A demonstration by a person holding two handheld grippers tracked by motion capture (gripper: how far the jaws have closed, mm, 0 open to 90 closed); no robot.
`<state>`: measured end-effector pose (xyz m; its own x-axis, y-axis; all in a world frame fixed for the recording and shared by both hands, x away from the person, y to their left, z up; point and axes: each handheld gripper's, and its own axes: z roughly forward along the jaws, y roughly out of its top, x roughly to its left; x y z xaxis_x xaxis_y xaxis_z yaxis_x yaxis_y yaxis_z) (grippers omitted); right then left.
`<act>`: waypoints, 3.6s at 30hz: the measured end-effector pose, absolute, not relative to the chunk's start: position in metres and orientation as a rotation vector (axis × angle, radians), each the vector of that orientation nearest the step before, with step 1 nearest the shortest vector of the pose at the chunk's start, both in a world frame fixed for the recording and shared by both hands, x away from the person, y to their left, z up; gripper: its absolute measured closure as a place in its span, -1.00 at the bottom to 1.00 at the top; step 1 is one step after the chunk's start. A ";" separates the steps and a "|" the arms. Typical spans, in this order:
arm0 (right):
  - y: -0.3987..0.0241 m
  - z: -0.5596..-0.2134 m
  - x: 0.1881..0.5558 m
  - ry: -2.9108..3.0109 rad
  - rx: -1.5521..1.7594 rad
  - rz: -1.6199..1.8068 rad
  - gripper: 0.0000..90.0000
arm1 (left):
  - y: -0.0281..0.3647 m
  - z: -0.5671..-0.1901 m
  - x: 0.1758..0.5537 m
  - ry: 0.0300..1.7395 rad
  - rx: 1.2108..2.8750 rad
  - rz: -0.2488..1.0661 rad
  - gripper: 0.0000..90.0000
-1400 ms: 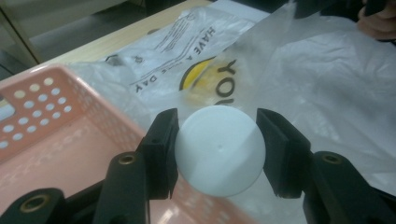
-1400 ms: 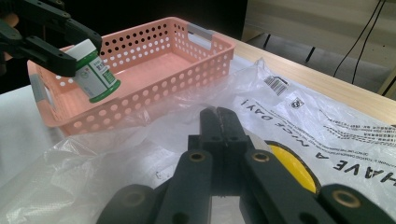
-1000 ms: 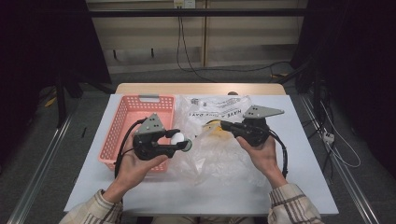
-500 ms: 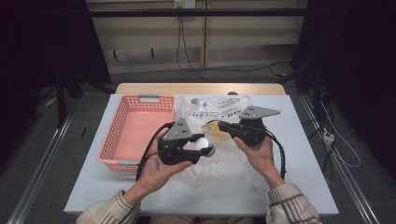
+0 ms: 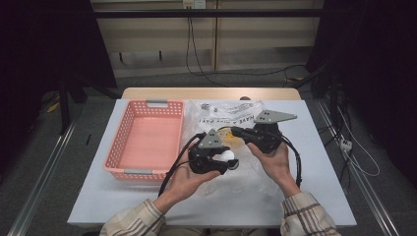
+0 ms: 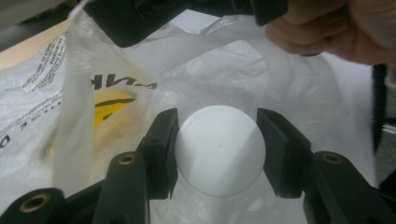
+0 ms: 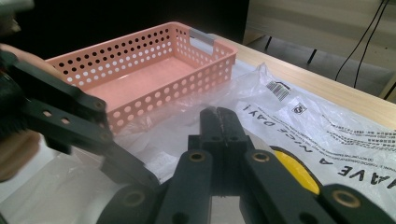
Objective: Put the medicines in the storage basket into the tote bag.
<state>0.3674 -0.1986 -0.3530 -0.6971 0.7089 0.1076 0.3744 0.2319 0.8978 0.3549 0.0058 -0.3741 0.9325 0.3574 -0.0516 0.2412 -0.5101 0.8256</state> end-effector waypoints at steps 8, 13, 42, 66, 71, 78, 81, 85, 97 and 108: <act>-0.197 -0.355 0.368 2.196 1.011 1.446 1.00 | -0.009 -0.399 0.376 0.506 2.155 0.158 0.13; -0.199 -0.358 0.368 2.207 1.021 1.442 1.00 | -0.011 -0.409 0.384 0.563 2.157 0.161 0.13; -0.199 -0.372 0.373 2.245 1.060 1.408 1.00 | -0.006 -0.423 0.390 0.583 2.157 0.148 -0.46; -0.200 -0.375 0.374 2.248 1.067 1.387 1.00 | 0.046 -0.387 0.352 0.474 2.112 0.229 -0.76; -0.200 -0.377 0.375 2.253 1.072 1.388 1.00 | 0.059 -0.387 0.347 0.476 2.107 0.234 -0.76; -0.200 -0.378 0.374 2.258 1.073 1.384 1.00 | 0.077 -0.394 0.338 0.496 2.126 0.230 -0.78; -0.199 -0.377 0.372 2.262 1.060 1.390 1.00 | 0.083 -0.396 0.333 0.502 2.123 0.221 -0.78; -0.199 -0.380 0.369 2.271 1.061 1.386 1.00 | 0.088 -0.399 0.324 0.532 2.130 0.184 -0.77; -0.197 -0.386 0.360 2.305 1.059 1.372 1.00 | 0.106 -0.414 0.307 0.595 2.138 0.160 -0.72; -0.210 -0.397 0.339 2.353 1.074 1.313 1.00 | 0.105 -0.419 0.298 0.543 2.151 0.152 -0.80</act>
